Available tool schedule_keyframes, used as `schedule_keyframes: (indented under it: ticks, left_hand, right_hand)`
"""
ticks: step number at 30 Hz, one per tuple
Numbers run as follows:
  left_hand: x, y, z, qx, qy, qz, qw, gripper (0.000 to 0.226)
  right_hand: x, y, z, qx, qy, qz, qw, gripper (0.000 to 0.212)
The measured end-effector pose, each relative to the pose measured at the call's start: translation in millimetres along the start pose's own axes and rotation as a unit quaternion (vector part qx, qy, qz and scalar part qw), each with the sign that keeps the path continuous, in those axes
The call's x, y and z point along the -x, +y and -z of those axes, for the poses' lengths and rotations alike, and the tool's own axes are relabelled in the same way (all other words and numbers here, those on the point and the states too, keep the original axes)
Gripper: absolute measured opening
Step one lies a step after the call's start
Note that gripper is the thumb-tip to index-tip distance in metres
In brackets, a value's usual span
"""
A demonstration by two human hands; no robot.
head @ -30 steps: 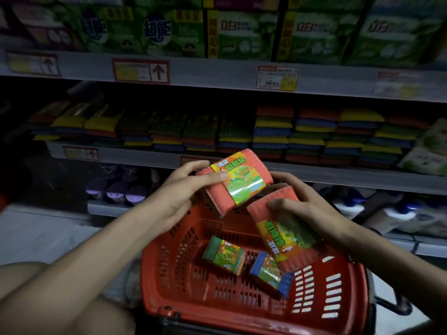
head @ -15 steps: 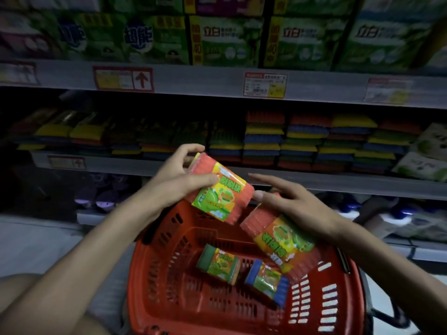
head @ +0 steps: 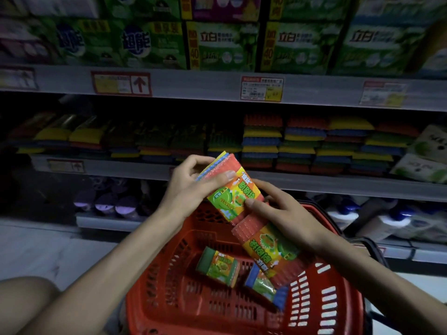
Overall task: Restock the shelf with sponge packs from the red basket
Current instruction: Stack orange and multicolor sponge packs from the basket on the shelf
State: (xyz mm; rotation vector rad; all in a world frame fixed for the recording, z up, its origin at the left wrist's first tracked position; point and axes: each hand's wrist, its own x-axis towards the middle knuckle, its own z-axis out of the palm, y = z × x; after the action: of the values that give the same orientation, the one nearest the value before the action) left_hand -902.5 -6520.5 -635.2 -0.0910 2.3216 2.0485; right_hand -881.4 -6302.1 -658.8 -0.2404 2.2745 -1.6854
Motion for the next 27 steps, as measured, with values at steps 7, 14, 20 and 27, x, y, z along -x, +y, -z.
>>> schedule_keyframes:
  ticks: [7, 14, 20, 27]
  left_hand:
    - [7, -11, 6, 0.057, -0.089, 0.092, 0.99, 0.097]
    - [2, -4, 16, 0.1, 0.043, 0.084, 0.991, 0.069]
    - [2, 1, 22, 0.183, 0.097, 0.087, 0.974, 0.028]
    - [6, -2, 17, 0.186, 0.086, 0.057, 0.977, 0.031]
  right_hand:
    - [4, 6, -6, -0.012, 0.019, 0.001, 1.0, 0.054]
    - [7, -4, 1, 0.061, 0.102, 0.028, 0.993, 0.05]
    - [11, -11, -7, 0.066, 0.078, 0.076, 0.992, 0.046]
    - [17, -21, -23, 0.034, 0.011, 0.094, 0.995, 0.055]
